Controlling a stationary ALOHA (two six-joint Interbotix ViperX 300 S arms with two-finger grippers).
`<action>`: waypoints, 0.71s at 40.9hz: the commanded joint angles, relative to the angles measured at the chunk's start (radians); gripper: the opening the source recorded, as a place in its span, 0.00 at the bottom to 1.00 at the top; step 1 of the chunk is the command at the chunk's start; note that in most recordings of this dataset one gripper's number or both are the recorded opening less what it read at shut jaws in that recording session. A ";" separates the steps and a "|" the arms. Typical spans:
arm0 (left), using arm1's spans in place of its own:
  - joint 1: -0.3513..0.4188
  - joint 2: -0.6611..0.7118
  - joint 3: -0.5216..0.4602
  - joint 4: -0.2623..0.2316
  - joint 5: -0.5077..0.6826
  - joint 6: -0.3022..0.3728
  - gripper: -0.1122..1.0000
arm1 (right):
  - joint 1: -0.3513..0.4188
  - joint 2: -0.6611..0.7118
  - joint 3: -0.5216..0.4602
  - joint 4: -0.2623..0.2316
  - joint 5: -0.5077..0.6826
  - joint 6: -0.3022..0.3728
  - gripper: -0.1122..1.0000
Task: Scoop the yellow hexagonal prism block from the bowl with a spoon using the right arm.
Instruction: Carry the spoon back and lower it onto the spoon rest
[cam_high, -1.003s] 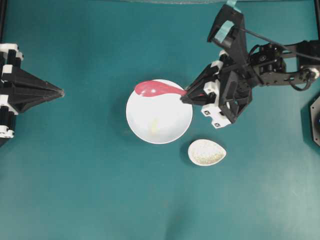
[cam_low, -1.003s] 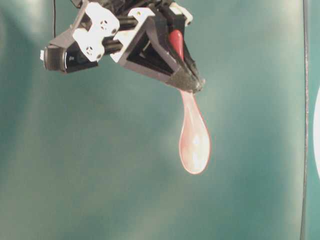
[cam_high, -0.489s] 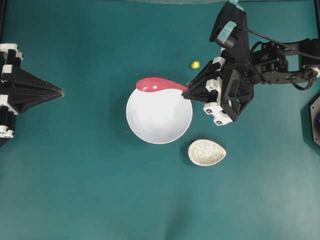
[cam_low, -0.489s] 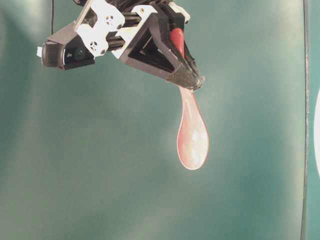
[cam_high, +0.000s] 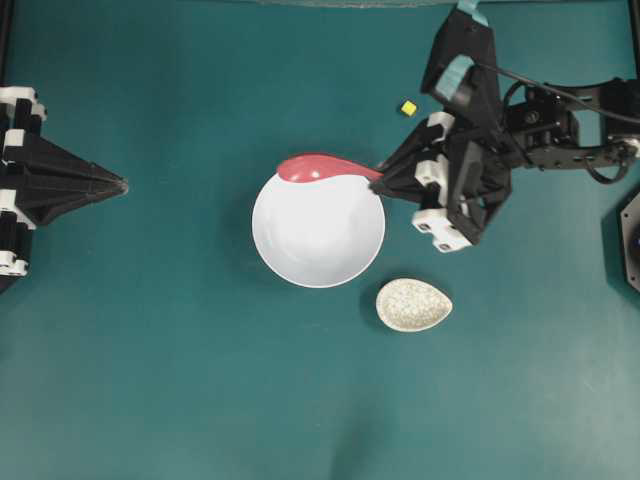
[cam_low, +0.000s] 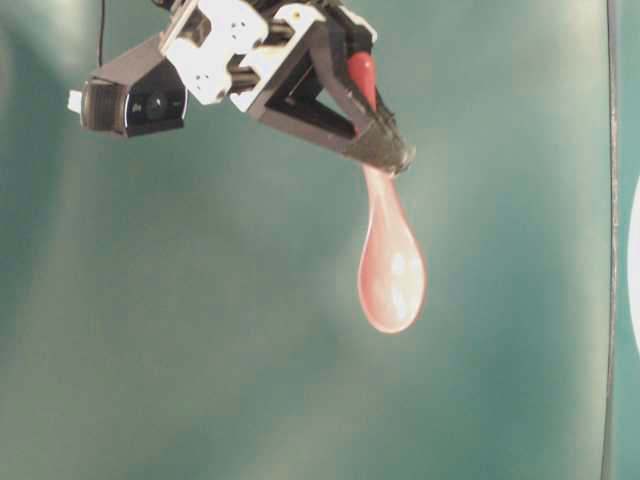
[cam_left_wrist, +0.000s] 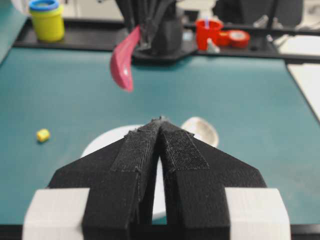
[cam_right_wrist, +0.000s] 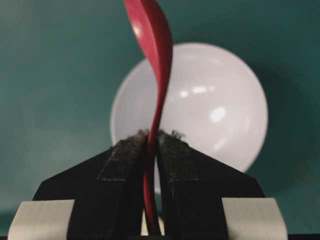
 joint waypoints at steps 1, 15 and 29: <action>-0.002 0.003 -0.029 0.002 -0.006 -0.002 0.09 | 0.023 -0.049 0.017 -0.025 -0.003 -0.009 0.19; -0.002 0.003 -0.029 0.003 -0.006 -0.002 0.09 | 0.115 -0.141 0.193 -0.041 -0.126 -0.005 0.18; -0.002 0.003 -0.029 0.003 -0.005 -0.002 0.09 | 0.212 -0.138 0.400 0.009 -0.374 0.015 0.18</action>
